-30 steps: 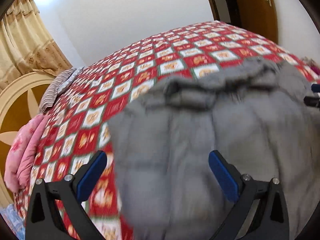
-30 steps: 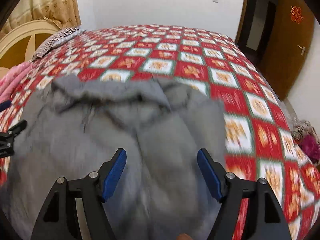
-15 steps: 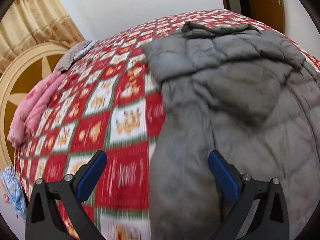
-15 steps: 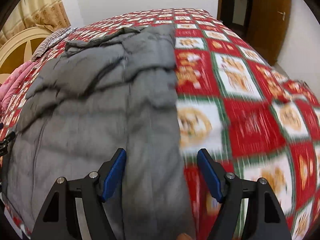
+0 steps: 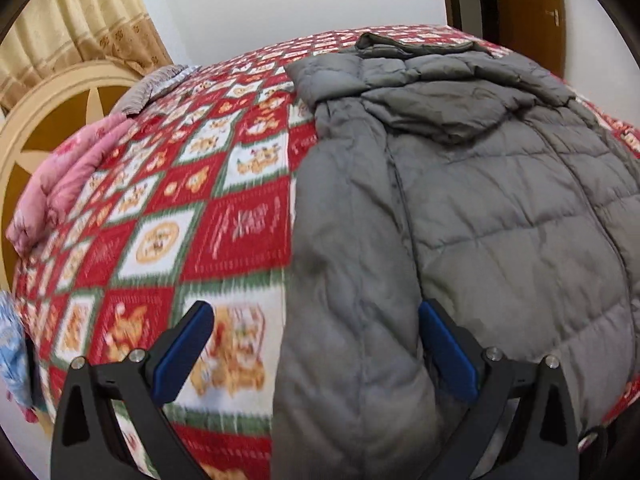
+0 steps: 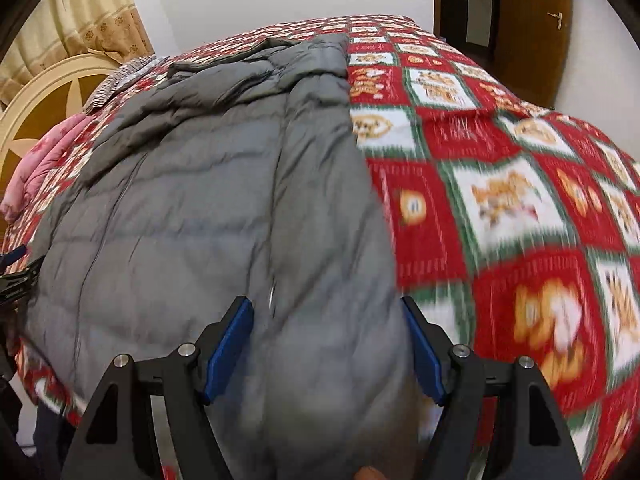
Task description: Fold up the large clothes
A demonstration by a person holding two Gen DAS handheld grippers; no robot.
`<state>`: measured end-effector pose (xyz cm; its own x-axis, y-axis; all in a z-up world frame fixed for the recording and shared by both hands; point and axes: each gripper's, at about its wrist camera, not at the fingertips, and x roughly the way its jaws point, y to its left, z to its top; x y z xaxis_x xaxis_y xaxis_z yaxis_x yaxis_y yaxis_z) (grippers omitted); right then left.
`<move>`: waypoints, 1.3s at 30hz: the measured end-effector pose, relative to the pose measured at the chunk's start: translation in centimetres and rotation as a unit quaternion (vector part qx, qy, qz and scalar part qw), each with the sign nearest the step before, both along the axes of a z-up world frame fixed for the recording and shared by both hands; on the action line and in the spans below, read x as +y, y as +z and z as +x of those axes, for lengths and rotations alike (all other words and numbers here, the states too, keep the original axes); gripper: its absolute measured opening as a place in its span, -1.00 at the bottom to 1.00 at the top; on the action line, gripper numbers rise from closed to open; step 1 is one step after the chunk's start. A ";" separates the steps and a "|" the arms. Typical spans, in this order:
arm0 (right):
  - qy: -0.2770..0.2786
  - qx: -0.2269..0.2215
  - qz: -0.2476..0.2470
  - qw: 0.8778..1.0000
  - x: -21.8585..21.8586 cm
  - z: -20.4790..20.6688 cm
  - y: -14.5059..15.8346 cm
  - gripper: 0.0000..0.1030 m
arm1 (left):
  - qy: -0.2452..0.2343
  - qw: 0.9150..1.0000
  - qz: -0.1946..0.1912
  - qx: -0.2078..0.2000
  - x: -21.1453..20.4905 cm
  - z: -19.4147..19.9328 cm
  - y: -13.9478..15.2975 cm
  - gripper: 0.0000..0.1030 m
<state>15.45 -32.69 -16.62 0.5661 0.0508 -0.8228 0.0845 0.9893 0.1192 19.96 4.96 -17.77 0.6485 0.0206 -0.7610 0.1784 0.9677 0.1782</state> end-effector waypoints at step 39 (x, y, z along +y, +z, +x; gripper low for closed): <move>0.059 -0.218 0.143 0.964 -1.6 -14.6 18.1 -0.84 | -0.152 0.959 -0.148 -0.189 3.7 -9.9 16.8 -0.74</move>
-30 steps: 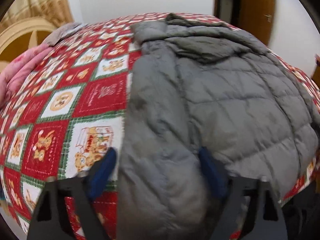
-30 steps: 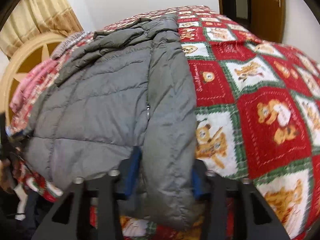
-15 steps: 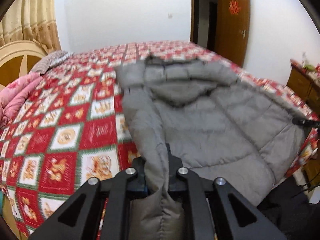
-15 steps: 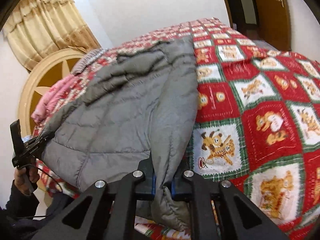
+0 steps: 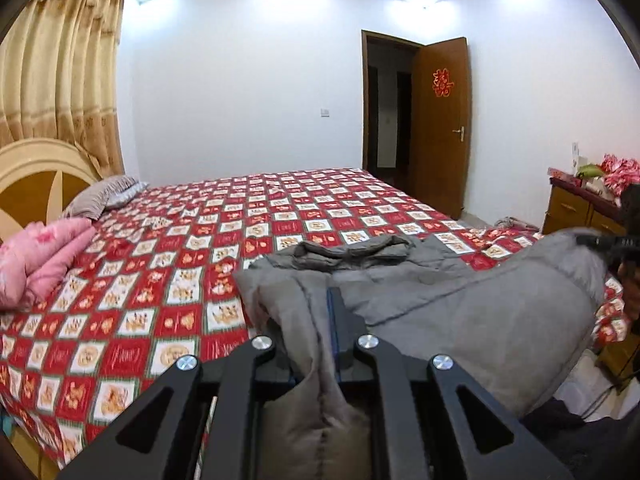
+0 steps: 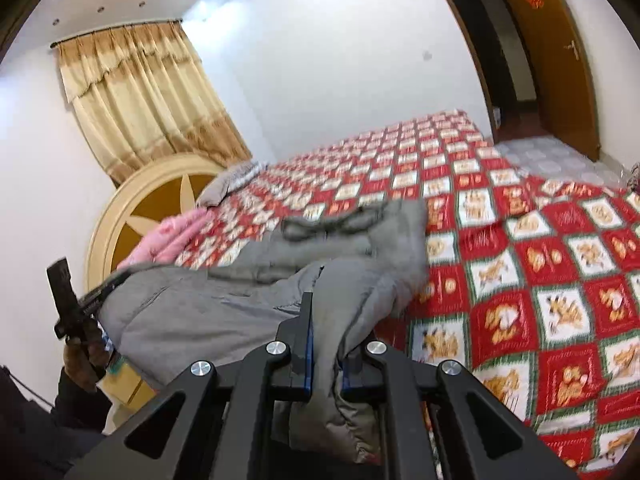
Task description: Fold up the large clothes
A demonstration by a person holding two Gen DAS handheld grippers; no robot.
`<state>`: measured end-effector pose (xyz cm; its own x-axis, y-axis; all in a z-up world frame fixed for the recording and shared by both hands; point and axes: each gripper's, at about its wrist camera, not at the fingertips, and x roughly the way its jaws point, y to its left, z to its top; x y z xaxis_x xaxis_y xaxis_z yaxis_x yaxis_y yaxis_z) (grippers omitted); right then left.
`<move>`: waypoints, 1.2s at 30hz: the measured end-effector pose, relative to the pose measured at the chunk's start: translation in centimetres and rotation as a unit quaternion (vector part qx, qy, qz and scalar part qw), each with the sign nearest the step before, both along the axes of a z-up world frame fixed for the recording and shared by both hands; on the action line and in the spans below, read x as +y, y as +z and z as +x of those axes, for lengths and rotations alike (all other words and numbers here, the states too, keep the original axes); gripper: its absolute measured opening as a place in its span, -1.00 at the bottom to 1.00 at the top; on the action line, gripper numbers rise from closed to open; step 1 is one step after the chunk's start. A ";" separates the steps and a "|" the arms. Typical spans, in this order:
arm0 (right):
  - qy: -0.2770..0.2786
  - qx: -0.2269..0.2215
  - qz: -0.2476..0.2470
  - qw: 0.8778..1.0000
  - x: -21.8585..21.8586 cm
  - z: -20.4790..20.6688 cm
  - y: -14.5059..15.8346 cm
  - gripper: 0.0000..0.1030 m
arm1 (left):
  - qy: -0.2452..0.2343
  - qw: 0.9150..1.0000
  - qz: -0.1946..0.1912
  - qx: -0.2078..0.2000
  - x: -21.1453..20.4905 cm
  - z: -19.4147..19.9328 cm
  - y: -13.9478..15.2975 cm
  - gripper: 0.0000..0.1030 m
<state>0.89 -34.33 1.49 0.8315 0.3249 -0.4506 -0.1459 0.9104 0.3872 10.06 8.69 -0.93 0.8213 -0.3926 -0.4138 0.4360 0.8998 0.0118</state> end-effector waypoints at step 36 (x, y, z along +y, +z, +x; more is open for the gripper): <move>-0.123 0.043 -0.010 0.991 -2.4 39.0 -10.1 0.48 | 0.302 0.953 0.016 0.013 -5.9 28.4 -5.7 1.00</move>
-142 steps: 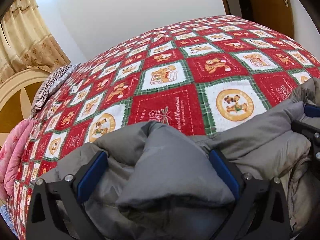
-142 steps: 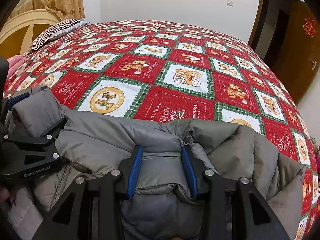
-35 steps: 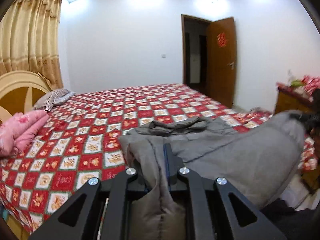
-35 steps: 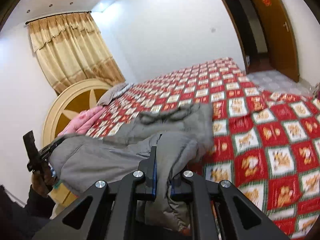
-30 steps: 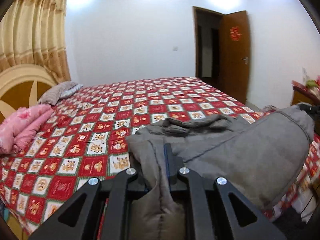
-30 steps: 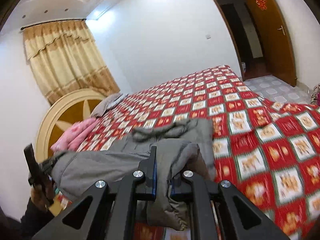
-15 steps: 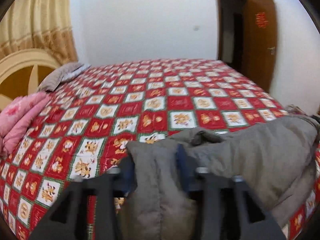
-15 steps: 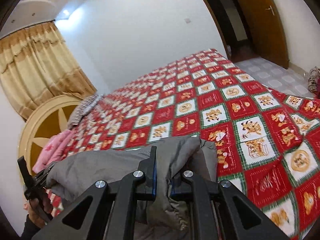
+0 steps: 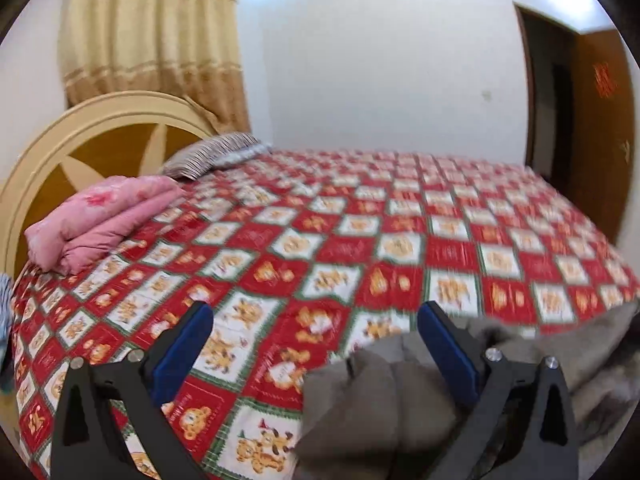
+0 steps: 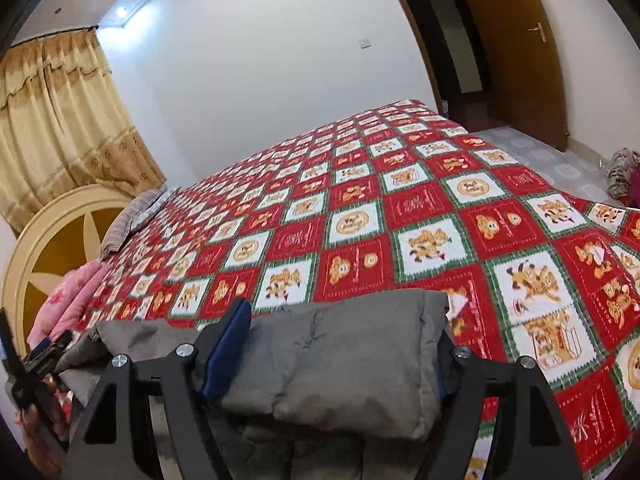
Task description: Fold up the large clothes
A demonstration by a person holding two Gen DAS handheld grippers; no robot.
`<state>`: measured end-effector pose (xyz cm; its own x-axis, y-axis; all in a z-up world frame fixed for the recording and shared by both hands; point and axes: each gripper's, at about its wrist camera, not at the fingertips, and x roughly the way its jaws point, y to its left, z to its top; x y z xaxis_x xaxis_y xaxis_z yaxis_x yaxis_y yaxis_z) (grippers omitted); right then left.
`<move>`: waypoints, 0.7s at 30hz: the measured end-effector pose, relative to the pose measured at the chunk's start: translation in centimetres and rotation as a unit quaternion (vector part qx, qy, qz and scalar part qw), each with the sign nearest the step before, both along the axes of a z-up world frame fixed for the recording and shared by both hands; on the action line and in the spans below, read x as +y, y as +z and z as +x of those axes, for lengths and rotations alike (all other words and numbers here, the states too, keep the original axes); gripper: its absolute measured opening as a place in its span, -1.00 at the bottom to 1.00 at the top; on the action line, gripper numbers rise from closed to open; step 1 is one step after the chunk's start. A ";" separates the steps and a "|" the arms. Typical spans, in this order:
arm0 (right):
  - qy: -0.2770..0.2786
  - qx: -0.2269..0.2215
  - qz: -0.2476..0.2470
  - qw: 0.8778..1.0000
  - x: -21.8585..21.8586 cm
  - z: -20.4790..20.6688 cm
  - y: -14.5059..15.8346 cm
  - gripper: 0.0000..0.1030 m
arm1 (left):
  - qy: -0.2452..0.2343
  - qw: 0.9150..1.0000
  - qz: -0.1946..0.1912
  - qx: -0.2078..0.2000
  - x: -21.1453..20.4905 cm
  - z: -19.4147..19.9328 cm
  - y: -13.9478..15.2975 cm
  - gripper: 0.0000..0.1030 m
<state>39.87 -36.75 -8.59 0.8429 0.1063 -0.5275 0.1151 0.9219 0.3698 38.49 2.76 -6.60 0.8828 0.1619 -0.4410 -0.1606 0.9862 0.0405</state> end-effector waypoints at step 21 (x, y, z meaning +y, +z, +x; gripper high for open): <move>0.014 0.003 -0.039 0.999 6.0 -0.8 2.5 0.83 | -0.049 0.987 0.153 0.020 -11.1 0.4 -1.8 1.00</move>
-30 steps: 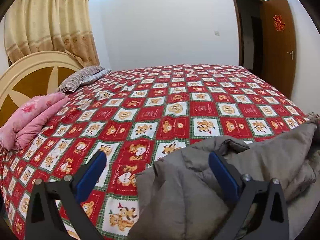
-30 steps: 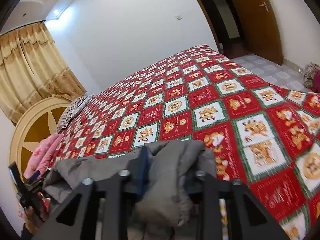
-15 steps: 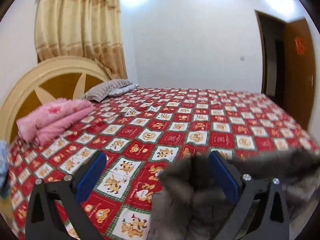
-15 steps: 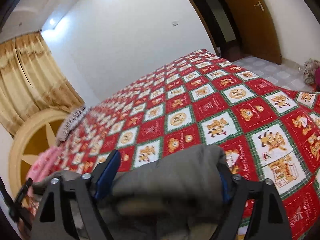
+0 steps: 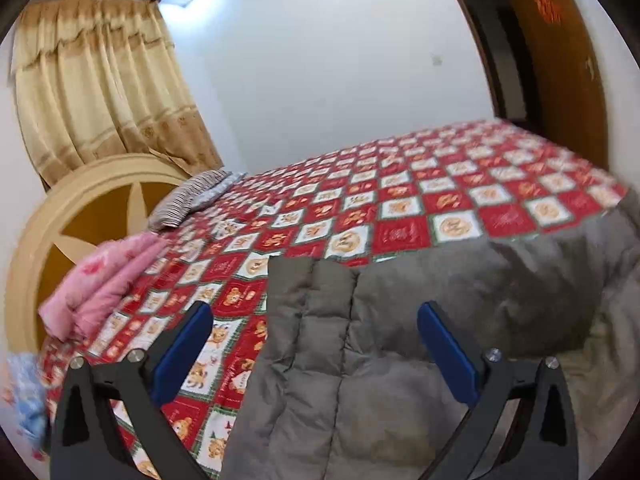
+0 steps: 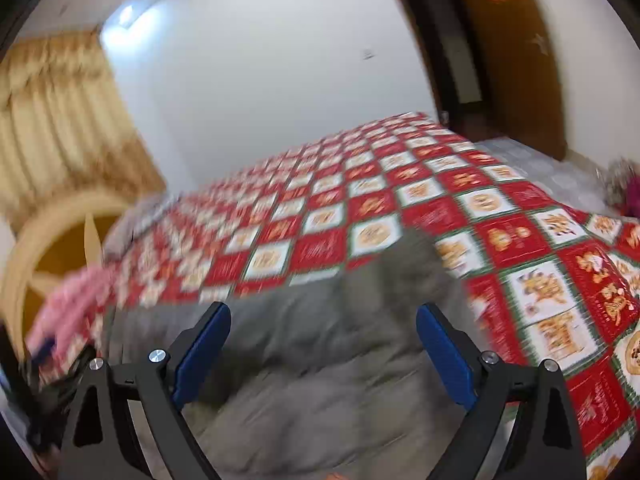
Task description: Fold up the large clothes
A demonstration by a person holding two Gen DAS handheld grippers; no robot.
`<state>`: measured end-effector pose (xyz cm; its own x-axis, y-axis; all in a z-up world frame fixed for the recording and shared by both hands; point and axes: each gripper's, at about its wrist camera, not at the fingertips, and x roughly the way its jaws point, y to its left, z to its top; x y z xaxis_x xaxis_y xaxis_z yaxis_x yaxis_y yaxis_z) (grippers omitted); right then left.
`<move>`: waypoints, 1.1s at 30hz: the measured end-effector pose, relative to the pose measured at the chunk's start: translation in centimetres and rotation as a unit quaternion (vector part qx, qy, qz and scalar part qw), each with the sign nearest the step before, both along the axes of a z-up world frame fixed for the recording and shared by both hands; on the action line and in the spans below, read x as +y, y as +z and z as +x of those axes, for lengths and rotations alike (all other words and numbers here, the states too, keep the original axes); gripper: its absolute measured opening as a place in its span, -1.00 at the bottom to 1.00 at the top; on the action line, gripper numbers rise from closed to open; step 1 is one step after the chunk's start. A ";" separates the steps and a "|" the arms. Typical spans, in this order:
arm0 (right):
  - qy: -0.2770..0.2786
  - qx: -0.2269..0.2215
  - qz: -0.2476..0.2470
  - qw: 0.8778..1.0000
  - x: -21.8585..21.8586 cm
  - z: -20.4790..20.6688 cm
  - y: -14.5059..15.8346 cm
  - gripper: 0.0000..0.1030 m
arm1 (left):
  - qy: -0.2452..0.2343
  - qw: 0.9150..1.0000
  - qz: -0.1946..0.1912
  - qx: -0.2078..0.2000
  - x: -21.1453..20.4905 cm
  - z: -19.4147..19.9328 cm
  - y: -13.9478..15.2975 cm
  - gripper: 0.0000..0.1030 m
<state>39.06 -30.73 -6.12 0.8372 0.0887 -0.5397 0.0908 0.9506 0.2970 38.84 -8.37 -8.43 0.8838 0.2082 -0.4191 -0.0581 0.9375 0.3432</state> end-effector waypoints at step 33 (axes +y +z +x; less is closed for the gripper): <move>0.015 0.131 -0.079 0.988 5.6 5.5 -9.9 0.93 | 0.071 0.986 -0.018 0.150 1.0 6.3 -9.3 1.00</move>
<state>44.59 -25.17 -16.05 0.6656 0.0087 -0.7463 0.1152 0.9867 0.1142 45.16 -7.40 -17.75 0.6826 0.3005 -0.6662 -0.0900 0.9392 0.3315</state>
